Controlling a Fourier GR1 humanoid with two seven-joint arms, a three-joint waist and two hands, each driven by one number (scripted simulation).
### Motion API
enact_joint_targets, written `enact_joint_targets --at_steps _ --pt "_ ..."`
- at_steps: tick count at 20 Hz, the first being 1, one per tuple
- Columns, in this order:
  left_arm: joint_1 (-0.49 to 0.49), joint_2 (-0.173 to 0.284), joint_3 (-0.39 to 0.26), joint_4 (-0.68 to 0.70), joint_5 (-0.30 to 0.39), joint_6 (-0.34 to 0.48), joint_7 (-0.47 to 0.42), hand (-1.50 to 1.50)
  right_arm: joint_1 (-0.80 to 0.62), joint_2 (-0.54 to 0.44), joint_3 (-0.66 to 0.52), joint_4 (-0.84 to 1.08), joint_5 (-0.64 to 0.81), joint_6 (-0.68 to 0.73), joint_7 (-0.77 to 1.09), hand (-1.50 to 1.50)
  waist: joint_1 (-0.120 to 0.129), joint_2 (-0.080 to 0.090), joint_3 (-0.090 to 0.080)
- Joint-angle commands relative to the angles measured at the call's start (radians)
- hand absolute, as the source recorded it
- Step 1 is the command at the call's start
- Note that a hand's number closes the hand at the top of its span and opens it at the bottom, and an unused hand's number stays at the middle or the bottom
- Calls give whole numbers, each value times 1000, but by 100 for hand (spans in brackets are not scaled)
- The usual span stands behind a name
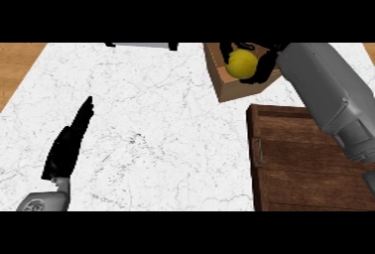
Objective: Pick the lemon from the tray and place it in the cardboard box
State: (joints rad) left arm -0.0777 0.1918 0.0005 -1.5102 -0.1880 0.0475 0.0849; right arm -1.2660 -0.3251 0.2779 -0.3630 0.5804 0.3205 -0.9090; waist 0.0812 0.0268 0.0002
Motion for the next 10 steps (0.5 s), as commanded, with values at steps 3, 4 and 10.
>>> enact_joint_targets --at_steps 3,4,10 --pt "-1 -16 -13 -5 -8 6 9 0 -67 81 8 154 20 63 7 -150 13 7 0" --pt "-26 -11 -3 -9 -3 5 24 0 -25 99 16 157 28 37 -28 -150 -10 0 0" --pt "2 13 24 -7 10 -11 3 0 -40 158 -36 205 -23 58 -34 -150 -14 -3 0"
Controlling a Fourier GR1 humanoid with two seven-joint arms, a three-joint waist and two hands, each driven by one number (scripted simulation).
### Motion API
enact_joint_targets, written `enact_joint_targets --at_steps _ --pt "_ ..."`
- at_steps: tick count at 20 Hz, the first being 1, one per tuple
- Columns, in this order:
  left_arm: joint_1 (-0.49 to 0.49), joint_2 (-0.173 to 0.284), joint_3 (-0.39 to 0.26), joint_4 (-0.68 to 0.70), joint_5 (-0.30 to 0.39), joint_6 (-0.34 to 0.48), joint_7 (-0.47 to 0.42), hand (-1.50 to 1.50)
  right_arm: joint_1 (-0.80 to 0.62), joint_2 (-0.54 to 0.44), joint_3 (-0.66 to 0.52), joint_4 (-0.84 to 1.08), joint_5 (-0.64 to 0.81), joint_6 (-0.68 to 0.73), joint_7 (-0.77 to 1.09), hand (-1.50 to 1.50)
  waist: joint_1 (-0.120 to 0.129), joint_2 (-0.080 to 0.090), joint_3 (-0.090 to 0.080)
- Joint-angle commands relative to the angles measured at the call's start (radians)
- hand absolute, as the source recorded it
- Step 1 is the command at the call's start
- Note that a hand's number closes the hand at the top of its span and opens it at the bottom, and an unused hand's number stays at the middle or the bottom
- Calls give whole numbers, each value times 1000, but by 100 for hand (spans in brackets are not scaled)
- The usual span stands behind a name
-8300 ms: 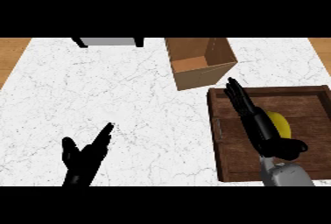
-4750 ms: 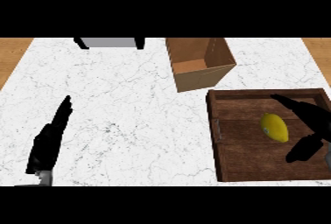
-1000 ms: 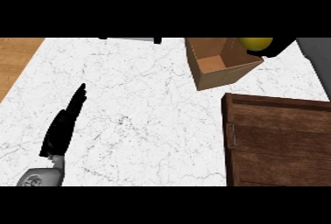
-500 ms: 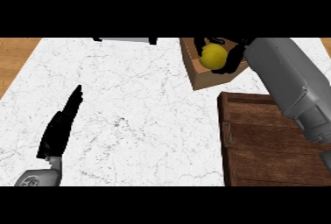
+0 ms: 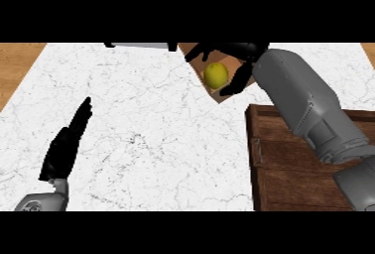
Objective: Pick the lemon from the tray and place it in the cardboard box
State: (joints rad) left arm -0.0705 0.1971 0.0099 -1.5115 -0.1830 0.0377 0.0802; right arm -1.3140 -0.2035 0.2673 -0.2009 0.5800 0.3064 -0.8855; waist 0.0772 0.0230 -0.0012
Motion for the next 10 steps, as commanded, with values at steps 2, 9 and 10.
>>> enact_joint_targets --at_steps 2,9,10 --pt "-33 10 14 -3 3 -3 45 0 -9 32 -90 57 -90 109 -45 -150 -9 4 2" --pt "3 -18 -26 -21 -17 5 -4 0 -61 -23 -296 127 -298 227 79 -150 16 13 2" --pt "-16 -22 -20 -11 -29 25 -2 0 -75 -29 -324 134 -326 243 100 -150 21 19 3"
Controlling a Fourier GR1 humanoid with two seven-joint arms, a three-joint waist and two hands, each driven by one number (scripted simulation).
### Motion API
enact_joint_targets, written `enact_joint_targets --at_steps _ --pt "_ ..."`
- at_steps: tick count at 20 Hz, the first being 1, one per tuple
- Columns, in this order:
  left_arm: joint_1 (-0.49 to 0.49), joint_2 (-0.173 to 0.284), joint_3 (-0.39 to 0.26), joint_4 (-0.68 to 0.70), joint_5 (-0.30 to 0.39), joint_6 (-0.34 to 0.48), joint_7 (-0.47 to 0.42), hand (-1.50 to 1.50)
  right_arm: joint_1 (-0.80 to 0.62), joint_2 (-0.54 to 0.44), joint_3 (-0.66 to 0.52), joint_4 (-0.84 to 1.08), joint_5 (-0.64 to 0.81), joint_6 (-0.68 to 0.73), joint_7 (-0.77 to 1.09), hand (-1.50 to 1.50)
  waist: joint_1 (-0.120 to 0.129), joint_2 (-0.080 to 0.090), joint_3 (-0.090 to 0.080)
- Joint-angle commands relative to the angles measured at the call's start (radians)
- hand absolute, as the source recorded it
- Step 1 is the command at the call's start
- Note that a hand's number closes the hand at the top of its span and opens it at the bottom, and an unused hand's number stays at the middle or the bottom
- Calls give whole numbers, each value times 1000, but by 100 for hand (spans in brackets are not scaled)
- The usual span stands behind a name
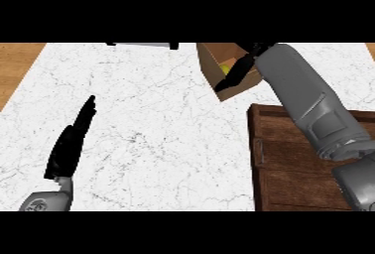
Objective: Pick the lemon from the tray and place it in the cardboard box
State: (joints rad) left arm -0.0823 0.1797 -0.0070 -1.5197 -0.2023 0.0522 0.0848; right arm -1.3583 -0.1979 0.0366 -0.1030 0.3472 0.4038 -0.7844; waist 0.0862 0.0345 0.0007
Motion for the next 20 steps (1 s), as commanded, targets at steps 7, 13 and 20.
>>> enact_joint_targets --at_steps 7,13,20 --pt "-22 -12 -21 -4 -11 -2 7 0 -66 -188 -219 75 -217 175 156 -150 35 29 2" --pt "-38 -6 -15 -15 2 -14 -16 0 -28 -319 -263 81 -260 208 204 -150 61 50 5" --pt "-55 -16 -31 -23 4 -25 -4 0 -12 -393 -255 39 -252 280 217 -150 89 71 9"
